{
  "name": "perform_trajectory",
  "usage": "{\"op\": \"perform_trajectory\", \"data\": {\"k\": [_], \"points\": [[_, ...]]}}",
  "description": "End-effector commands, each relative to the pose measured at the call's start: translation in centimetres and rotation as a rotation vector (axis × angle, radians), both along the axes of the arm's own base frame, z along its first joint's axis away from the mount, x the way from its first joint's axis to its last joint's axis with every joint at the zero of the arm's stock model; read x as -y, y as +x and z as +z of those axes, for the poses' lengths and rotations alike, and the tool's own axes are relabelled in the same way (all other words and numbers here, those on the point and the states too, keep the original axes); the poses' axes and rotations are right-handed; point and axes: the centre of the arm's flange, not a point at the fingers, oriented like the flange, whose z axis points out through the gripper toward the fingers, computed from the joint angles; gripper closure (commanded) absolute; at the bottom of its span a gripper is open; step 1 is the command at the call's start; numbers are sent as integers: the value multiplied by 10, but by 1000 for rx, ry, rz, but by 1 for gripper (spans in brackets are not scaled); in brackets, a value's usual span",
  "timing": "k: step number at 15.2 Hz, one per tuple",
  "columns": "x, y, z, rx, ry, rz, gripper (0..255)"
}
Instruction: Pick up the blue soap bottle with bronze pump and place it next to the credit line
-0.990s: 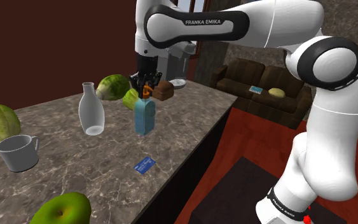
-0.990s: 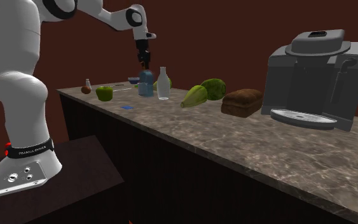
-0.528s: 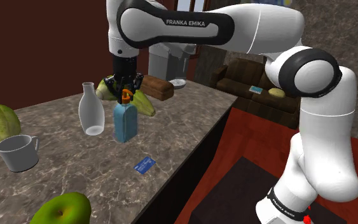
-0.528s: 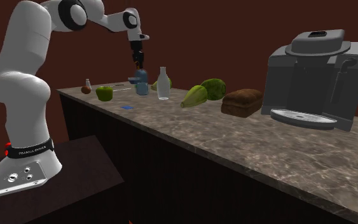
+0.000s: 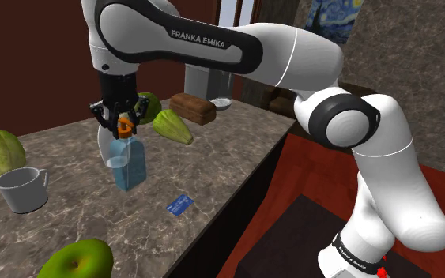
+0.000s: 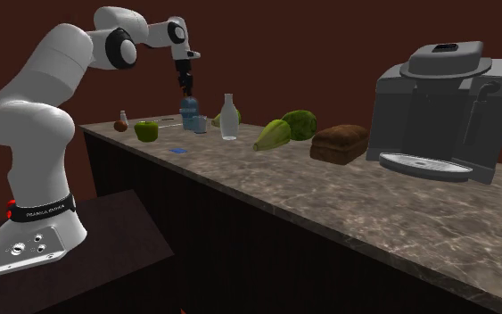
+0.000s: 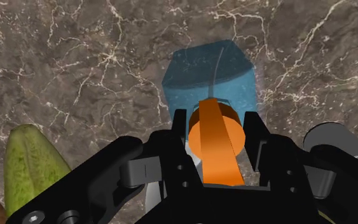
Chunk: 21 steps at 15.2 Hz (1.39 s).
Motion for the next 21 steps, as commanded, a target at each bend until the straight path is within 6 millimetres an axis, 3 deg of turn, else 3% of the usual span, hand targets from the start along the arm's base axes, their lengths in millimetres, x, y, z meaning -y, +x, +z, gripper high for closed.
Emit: {"op": "perform_trajectory", "data": {"k": [1, 9, 17, 18, 21], "points": [[-5, 0, -9, 1, 1, -1, 255], [-5, 0, -53, 1, 1, -1, 255], [-5, 0, -53, 1, 1, -1, 255], [-5, 0, -53, 1, 1, -1, 0], [-5, 0, -53, 1, 1, -1, 0]]}}
